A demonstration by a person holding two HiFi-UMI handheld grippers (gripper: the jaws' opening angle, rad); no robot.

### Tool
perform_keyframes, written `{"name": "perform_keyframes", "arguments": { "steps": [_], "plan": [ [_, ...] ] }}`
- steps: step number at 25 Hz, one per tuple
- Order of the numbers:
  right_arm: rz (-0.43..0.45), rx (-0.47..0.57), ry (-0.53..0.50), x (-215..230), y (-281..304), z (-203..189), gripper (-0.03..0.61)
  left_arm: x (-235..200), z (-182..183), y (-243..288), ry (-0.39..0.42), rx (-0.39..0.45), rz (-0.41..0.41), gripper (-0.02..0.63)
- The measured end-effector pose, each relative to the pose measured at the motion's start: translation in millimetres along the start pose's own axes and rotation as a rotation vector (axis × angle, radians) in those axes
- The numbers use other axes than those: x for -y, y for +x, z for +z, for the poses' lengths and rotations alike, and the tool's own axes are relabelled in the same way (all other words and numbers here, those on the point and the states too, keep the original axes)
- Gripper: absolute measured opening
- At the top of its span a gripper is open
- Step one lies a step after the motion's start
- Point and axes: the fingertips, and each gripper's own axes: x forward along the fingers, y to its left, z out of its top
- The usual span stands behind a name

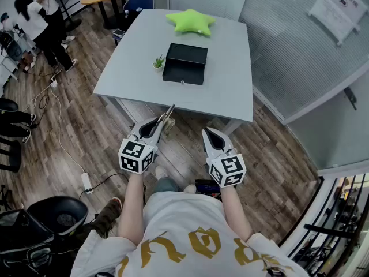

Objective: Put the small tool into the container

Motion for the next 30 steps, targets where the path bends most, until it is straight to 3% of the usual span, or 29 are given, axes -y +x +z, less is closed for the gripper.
{"name": "perform_keyframes", "arguments": {
  "steps": [13, 20, 30],
  "plan": [
    [0.021, 0.033, 0.014, 3.2, -22.0, 2.4, 0.023, 20.9, 4.2, -9.0, 0.017, 0.018, 0.004, 0.032],
    [-0.045, 0.050, 0.051, 20.0, -34.2, -1.5, 0.023, 29.9, 2.7, -10.4, 0.018, 0.018, -0.005, 0.032],
    [-0.119, 0.011, 0.118, 78.6, 2.0, -16.5, 0.023, 13.1, -0.2, 63.4, 0.003, -0.024, -0.078, 0.032]
  ]
}}
